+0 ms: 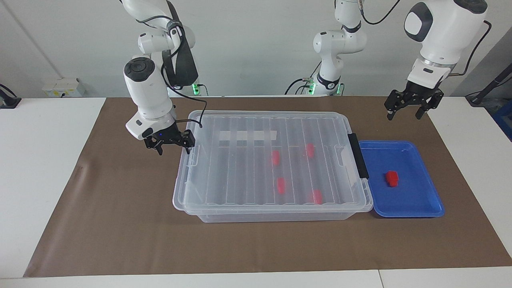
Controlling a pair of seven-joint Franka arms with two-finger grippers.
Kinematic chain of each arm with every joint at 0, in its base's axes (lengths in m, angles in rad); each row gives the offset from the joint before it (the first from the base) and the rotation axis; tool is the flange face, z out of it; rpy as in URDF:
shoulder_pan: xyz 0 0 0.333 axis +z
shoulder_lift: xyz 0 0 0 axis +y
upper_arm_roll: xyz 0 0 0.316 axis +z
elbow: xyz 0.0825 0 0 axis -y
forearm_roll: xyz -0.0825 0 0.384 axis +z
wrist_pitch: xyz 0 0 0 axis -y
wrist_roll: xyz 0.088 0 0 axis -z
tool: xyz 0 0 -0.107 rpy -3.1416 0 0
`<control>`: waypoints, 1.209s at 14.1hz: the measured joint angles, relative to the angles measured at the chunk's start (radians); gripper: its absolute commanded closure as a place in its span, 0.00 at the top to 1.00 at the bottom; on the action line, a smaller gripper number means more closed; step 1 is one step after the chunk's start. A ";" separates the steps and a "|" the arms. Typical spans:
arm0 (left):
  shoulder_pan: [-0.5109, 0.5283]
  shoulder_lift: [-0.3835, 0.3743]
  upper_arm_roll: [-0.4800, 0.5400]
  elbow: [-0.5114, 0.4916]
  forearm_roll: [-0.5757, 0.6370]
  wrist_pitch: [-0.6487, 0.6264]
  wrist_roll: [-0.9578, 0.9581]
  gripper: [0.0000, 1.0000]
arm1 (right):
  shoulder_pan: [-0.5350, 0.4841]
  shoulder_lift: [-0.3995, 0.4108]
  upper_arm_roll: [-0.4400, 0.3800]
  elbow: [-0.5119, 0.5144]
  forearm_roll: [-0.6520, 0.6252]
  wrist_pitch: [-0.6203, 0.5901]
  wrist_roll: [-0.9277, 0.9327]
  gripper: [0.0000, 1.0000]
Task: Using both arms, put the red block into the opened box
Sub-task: 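Slide the lid open with the right gripper while the left gripper reaches the block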
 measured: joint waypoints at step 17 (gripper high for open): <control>0.132 0.304 0.005 -0.182 0.001 0.595 0.235 1.00 | -0.070 -0.003 -0.007 0.000 -0.177 -0.019 0.001 1.00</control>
